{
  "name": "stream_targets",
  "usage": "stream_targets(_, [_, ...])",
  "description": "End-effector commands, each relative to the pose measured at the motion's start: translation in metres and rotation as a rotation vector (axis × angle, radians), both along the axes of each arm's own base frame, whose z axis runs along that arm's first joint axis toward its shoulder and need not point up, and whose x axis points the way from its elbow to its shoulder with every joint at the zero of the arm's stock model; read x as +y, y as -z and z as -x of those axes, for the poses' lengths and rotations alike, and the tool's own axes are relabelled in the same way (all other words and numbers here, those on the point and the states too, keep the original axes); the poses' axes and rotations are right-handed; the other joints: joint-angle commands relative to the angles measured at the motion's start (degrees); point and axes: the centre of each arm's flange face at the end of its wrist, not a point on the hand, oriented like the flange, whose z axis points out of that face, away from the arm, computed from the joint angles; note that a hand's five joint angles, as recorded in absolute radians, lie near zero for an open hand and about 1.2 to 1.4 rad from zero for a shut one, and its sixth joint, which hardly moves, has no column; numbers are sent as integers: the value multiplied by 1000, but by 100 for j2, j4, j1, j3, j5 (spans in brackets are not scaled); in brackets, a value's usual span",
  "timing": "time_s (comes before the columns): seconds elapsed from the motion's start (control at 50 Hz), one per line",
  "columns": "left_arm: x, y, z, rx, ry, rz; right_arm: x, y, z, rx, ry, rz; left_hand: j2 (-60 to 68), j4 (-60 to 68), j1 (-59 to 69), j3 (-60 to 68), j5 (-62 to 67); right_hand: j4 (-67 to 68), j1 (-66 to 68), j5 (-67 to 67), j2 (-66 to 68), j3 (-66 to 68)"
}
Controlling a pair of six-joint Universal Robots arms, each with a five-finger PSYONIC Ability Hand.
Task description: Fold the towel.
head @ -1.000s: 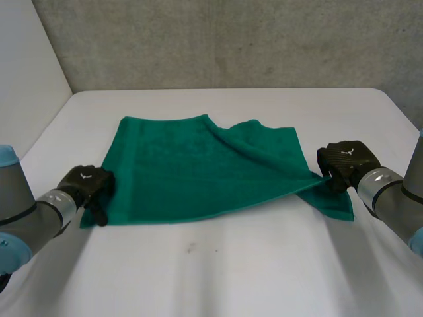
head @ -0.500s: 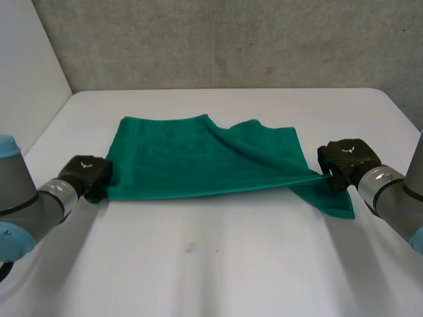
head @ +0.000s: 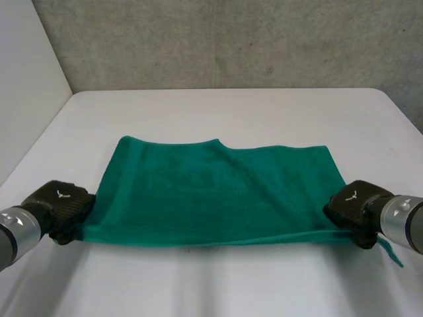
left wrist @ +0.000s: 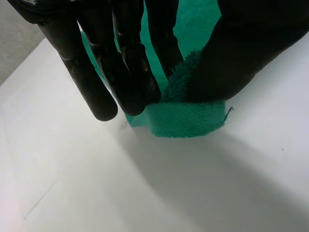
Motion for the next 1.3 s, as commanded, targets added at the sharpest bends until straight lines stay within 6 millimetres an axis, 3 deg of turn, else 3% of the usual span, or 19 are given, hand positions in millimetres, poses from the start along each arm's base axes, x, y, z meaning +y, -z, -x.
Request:
stream_targets(0.02, [-23, 22, 5, -4, 15, 31, -23, 23, -7, -56, 32, 61, 1154, 1184, 1508, 1201, 1536, 1167, 2347, 1303, 1247, 1213])
stream_targets(0.1, [-39, 28, 20, 7, 53, 61, -38, 32, -11, -58, 33, 67, 1154, 1184, 1508, 1201, 1536, 1167, 2347, 1303, 1247, 1213])
stream_targets(0.18, [-70, 14, 36, 39, 58, 173, -65, 9, -15, -120, 65, 193, 1154, 1184, 1508, 1201, 1536, 1167, 2347, 1303, 1247, 1213])
stream_targets(0.26, [-106, -22, 58, 84, 38, 365, -103, -32, -23, -223, 98, 385, 1154, 1184, 1508, 1201, 1536, 1167, 2347, 1303, 1247, 1213])
stream_targets(0.3, [-113, -34, 64, 96, 34, 414, -126, -71, -28, -306, 120, 546, 1154, 1184, 1508, 1201, 1536, 1167, 2347, 1303, 1247, 1213])
stream_targets(0.36, [-144, -126, 79, 209, -17, 771, -145, -135, -34, -458, 154, 794, 1154, 1184, 1508, 1201, 1536, 1167, 2347, 1303, 1247, 1213])
stream_targets(0.4, [-147, -157, 82, 267, -24, 898, -148, -166, -33, -535, 162, 912, 1154, 1184, 1508, 1201, 1536, 1167, 2347, 1303, 1247, 1213])
stream_targets(0.42, [-145, -185, 82, 332, -28, 1010, -146, -194, -31, -603, 157, 1013, 1154, 1184, 1508, 1201, 1536, 1167, 2347, 1303, 1247, 1213])
stream_targets(0.48, [-139, -218, 77, 415, -30, 1131, -133, -227, -29, -672, 137, 1123, 1154, 1184, 1508, 1201, 1536, 1167, 2347, 1303, 1247, 1213])
stream_targets(0.52, [-137, -224, 75, 448, -29, 1146, -123, -237, -27, -682, 117, 1143, 1154, 1184, 1508, 1201, 1536, 1167, 2347, 1303, 1247, 1213])
stream_targets(0.56, [-137, -223, 74, 451, -31, 1134, -122, -221, -28, -669, 103, 1080, 1154, 1184, 1508, 1201, 1536, 1167, 2347, 1303, 1247, 1213])
stream_targets(0.62, [-136, -195, 74, 450, -40, 1003, -120, -197, -32, -645, 83, 995, 1154, 1184, 1508, 1201, 1536, 1167, 2347, 1303, 1247, 1213])
stream_targets(0.72, [-128, -129, 72, 444, -26, 774, -112, -128, -35, -580, 80, 758, 1154, 1184, 1508, 1201, 1536, 1167, 2347, 1303, 1247, 1213])
stream_targets(0.8, [-120, -78, 70, 425, -5, 617, -104, -85, -33, -542, 100, 633, 1154, 1184, 1508, 1201, 1536, 1167, 2347, 1303, 1247, 1213])
stream_targets(0.94, [-116, 11, 72, 370, -13, 382, -113, 11, -37, -467, 144, 386, 1154, 1184, 1508, 1201, 1536, 1167, 2347, 1303, 1247, 1213])
stream_targets(1.0, [-116, 25, 72, 358, -17, 346, -116, 37, -36, -446, 160, 323, 1154, 1184, 1508, 1201, 1536, 1167, 2347, 1303, 1247, 1213])
stream_targets(1.16, [-114, 27, 68, 352, -26, 332, -116, 60, -30, -437, 214, 260, 1154, 1184, 1508, 1201, 1536, 1007, 2187, 1143, 1086, 1052])
stream_targets(1.22, [-114, 20, 63, 354, -36, 349, -115, 63, -26, -457, 250, 234, 1154, 1184, 1508, 1201, 1536, -404, 776, -268, -324, -358])
stream_targets(1.3, [-113, 16, 57, 353, -50, 354, -120, 66, -7, -527, 374, 174, 1154, 1184, 1508, 1201, 1536, -1919, -739, -1783, -1839, -1873])
